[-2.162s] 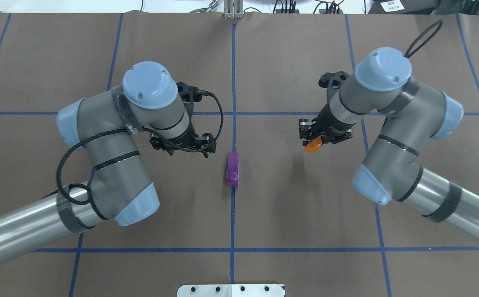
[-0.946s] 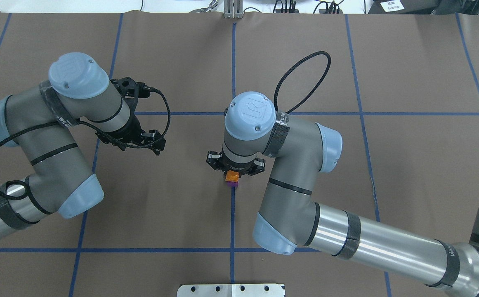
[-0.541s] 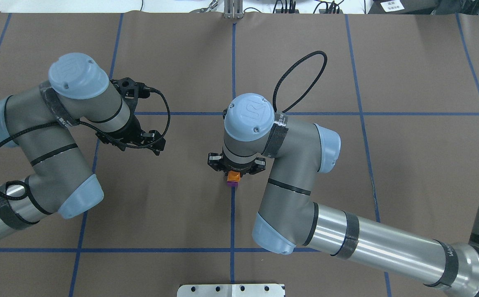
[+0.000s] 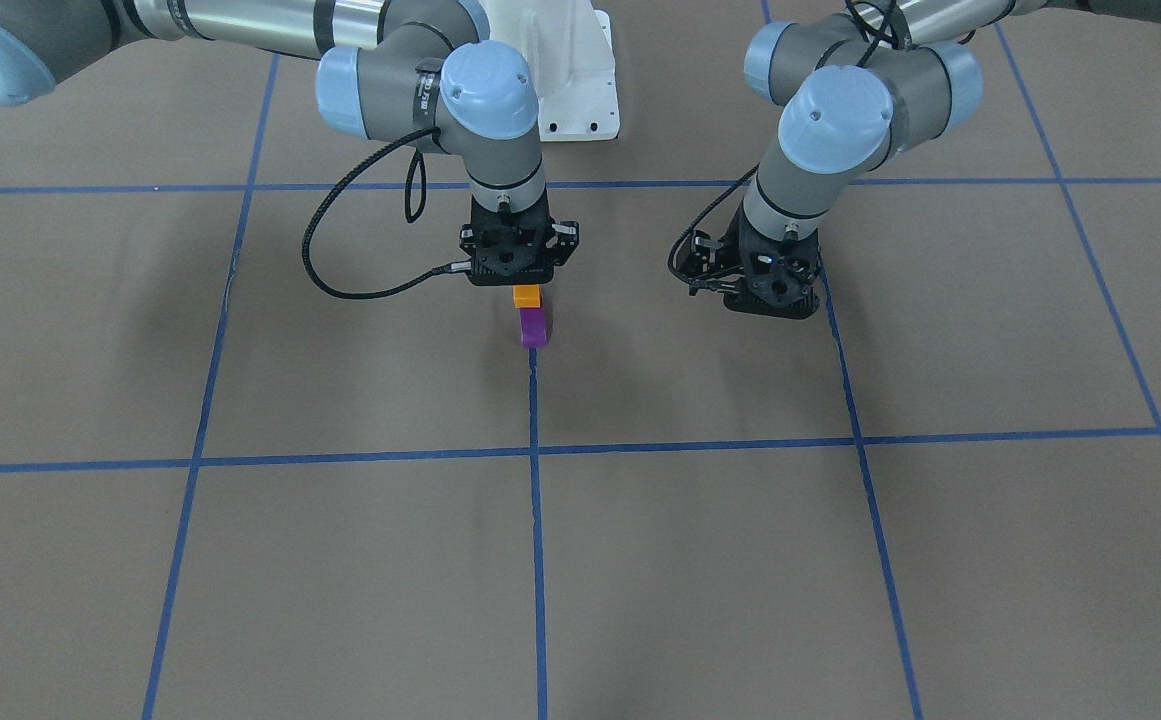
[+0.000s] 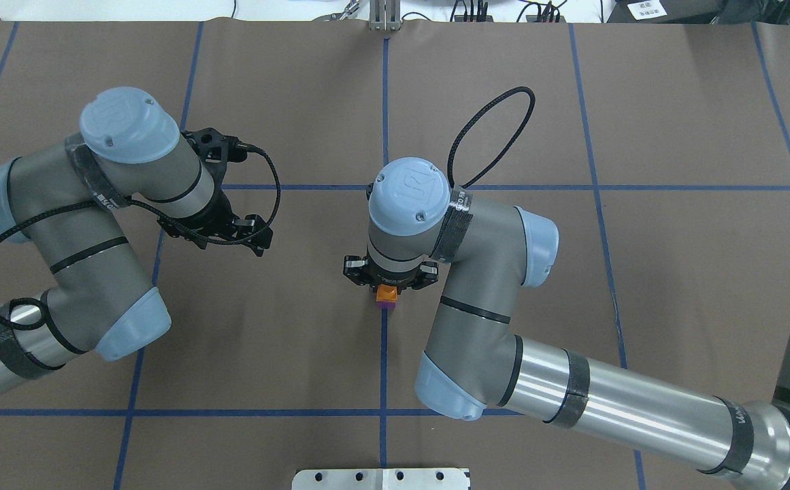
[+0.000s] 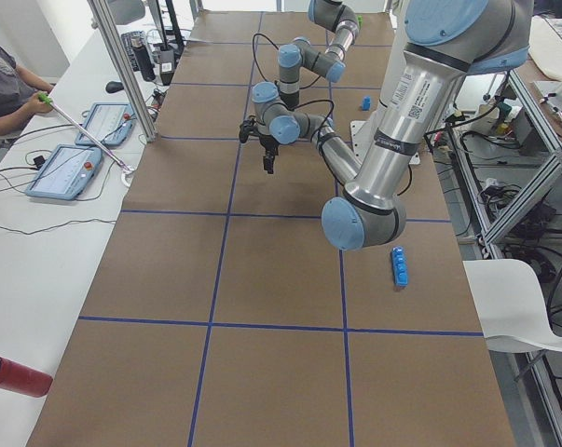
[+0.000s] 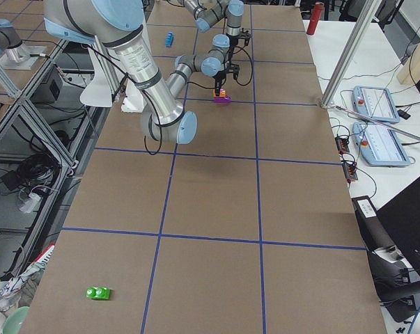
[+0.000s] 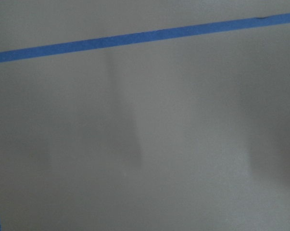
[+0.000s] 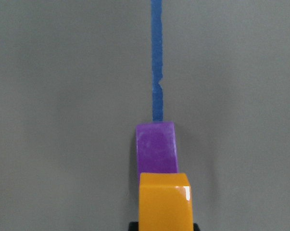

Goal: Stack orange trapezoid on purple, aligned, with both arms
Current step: 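Lower the orange trapezoid onto the purple one, aligned, and open the right gripper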

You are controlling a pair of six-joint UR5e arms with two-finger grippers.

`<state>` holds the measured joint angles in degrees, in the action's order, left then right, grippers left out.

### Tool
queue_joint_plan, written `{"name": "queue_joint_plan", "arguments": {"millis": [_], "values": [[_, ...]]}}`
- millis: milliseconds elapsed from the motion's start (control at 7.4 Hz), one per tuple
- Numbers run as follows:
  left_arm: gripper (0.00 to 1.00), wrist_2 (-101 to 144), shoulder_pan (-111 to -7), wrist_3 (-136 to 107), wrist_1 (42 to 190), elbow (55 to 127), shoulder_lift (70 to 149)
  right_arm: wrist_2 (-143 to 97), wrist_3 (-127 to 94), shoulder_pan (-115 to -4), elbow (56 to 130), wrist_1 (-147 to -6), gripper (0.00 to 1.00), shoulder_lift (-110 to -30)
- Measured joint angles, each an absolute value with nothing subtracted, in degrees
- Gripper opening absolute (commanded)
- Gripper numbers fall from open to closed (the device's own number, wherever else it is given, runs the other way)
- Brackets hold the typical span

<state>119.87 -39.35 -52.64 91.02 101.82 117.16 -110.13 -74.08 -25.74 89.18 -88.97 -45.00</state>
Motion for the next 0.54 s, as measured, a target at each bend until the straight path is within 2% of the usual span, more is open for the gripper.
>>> {"name": "queue_joint_plan", "arguments": {"millis": [541], "values": [[1.0, 119.87, -39.31, -52.9, 91.05, 101.8, 117.16, -109.96, -71.66, -25.53, 88.76, -88.96, 0.0, -44.99]]}}
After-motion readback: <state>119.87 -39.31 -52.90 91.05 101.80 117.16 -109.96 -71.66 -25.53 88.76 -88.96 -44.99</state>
